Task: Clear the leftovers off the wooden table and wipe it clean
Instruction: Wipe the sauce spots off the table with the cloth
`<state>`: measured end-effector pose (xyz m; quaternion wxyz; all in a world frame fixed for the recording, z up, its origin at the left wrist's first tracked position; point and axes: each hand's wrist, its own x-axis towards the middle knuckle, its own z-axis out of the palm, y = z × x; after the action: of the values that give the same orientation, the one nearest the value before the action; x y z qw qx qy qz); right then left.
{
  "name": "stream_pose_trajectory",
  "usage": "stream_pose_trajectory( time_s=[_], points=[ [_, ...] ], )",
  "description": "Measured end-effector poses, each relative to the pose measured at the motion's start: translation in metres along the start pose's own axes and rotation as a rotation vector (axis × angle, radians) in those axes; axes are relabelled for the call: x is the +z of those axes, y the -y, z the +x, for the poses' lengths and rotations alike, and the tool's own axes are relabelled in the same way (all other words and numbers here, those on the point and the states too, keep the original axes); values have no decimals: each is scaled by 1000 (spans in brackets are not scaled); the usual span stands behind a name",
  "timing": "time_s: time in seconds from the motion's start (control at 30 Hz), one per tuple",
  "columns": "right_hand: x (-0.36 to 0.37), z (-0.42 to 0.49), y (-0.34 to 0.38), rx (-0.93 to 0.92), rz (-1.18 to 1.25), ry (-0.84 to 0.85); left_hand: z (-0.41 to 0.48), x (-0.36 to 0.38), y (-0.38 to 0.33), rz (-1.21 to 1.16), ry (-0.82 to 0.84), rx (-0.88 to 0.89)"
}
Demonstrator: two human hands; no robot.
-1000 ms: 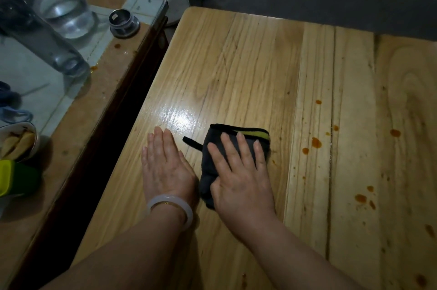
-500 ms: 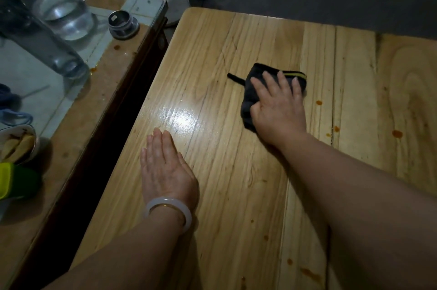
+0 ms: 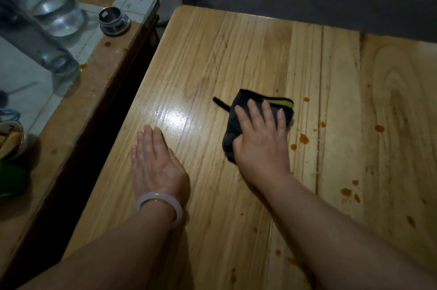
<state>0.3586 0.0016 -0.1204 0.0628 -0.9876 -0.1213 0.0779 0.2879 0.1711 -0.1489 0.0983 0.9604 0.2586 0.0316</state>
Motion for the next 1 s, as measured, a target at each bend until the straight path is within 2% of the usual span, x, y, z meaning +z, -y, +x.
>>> stream_pose_trajectory(
  time_s=[0.2,0.37,0.6,0.7,1.0],
  points=[
    [15,-64,22,-79,35,-5,-4,-1,-2,-1,10,-2],
    [19,-72,23,-124,34,0,-3,-1,-2,-7,12,-2],
    [7,-32,9,-95,22,4,-2,-2,-4,9,26,-3],
    [-2,3,-5,-49,-20,41,0,-2,-3,14,30,1],
    [-15,82,-55,90,-91,12,0,-4,-4,11,24,2]
  ],
)
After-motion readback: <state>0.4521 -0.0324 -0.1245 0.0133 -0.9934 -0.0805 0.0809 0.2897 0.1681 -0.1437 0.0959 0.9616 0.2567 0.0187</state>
